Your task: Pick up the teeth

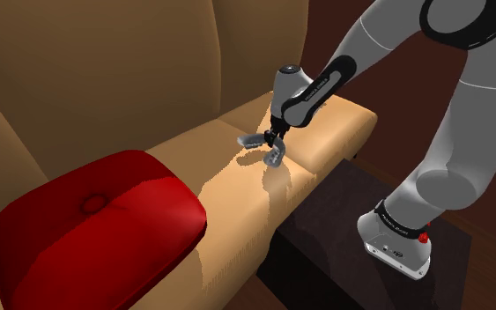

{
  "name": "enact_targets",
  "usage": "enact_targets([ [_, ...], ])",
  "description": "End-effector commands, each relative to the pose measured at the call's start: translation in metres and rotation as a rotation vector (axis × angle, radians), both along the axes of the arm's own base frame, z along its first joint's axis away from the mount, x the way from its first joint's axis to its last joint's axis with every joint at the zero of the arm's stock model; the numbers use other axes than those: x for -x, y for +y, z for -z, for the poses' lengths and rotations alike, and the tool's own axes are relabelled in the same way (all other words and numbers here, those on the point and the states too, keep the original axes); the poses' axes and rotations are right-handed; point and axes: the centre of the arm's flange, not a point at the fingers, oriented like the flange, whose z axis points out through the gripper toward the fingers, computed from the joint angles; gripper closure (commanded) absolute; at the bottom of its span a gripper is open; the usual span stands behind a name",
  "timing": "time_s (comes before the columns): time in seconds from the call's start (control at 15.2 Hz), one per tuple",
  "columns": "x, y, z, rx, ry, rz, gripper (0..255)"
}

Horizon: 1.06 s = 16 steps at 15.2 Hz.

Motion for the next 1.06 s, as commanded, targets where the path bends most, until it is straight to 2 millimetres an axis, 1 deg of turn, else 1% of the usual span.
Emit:
enact_targets([
  [0.0,0.0,0.0,-0.008,0.0,0.0,-0.001,255],
  [0.86,0.0,0.0,-0.077,0.0,0.0,-0.001,255],
  [0.99,0.0,0.0,-0.077,0.0,0.0,-0.001,255],
])
